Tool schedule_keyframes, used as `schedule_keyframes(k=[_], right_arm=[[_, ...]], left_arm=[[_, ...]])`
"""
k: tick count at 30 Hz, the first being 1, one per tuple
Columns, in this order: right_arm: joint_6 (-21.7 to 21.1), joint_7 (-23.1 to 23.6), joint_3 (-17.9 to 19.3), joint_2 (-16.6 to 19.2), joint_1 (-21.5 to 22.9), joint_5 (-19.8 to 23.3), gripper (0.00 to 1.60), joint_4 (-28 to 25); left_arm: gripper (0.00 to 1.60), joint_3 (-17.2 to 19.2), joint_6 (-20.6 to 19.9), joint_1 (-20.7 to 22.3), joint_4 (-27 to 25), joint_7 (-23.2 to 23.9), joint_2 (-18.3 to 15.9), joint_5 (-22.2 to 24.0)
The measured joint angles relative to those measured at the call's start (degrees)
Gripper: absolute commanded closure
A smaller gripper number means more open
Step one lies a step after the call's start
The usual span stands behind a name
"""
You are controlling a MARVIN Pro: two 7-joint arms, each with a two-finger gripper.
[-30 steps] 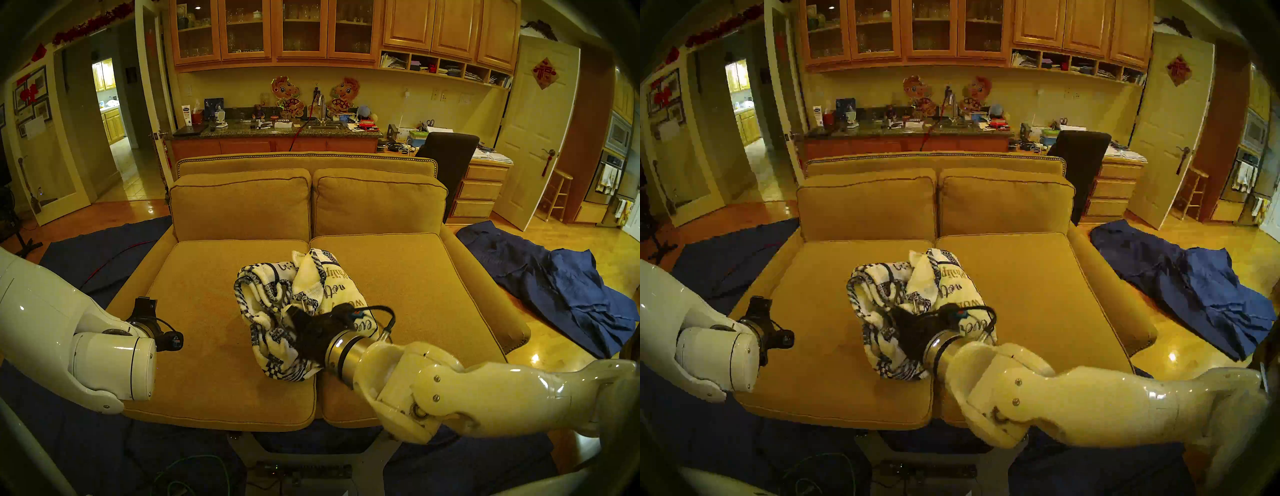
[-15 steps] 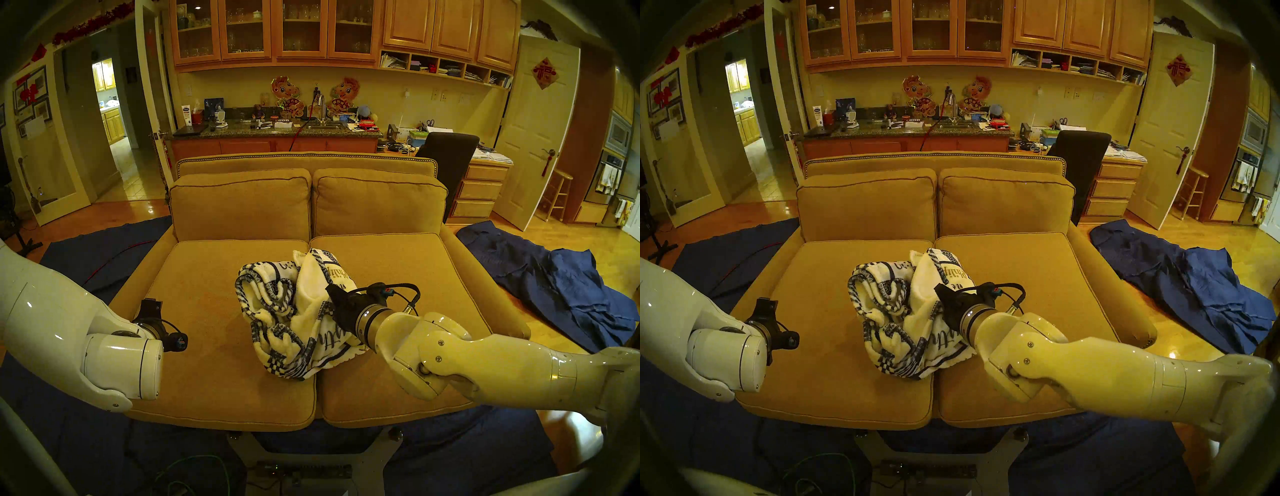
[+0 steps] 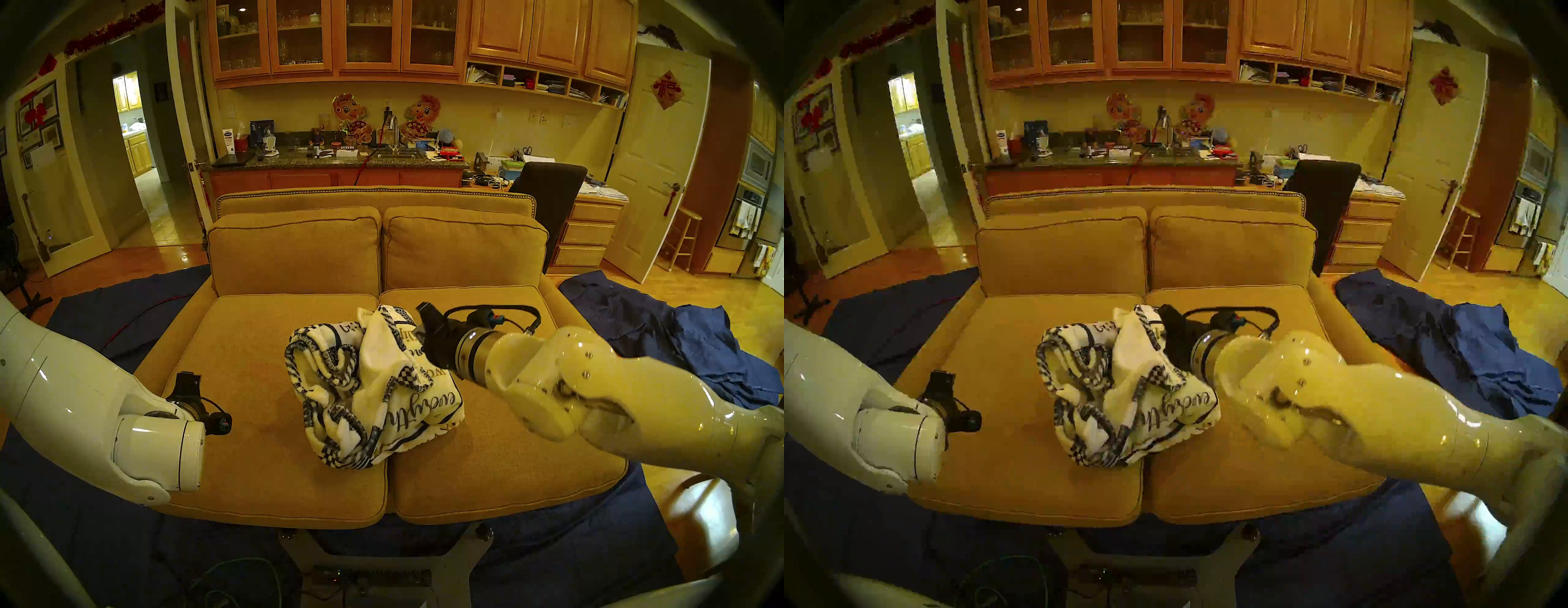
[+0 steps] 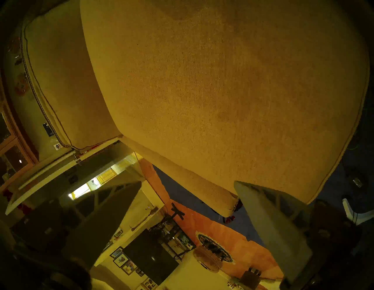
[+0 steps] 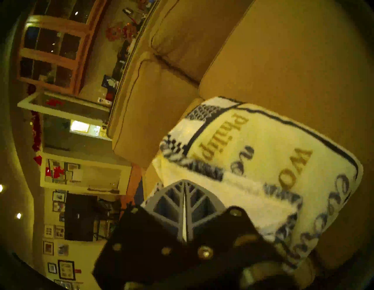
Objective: Fold the blanket in half twice
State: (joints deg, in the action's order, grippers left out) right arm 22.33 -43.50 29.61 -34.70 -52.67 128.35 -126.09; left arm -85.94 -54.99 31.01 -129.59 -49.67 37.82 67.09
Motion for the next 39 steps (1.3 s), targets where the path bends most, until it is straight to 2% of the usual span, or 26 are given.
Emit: schedule_keyframes(k=[2, 8, 16, 29, 39], right_arm=[[-0.29, 0.3, -0.45, -0.55, 0.07, -0.29, 1.6, 1.31], [-0.81, 1.75, -5.36, -3.97, -0.22, -4.81, 1.6, 5.72], [-0.37, 2.06, -10.61, -8.35, -0.51, -9.39, 1.6, 8.81], [2.38, 2.26, -14.92, -13.39, -1.0, -11.75, 1.6, 6.79], [4.95, 4.34, -18.02, -18.51, -2.65, -13.08, 1.6, 5.69]], left_arm=[[0.0, 0.44, 0.0, -0.57, 0.26, 0.0, -0.09, 0.0], [0.0, 1.54, 0.0, -2.18, 0.93, 0.0, -0.38, -0.04], [0.0, 1.5, 0.0, -2.49, 0.62, 0.0, -0.81, -0.07], [0.0, -0.13, 0.0, -1.99, -0.93, -0.01, -1.57, -0.29], [0.0, -1.27, 0.0, -1.68, -1.39, -0.01, -2.49, -0.65]])
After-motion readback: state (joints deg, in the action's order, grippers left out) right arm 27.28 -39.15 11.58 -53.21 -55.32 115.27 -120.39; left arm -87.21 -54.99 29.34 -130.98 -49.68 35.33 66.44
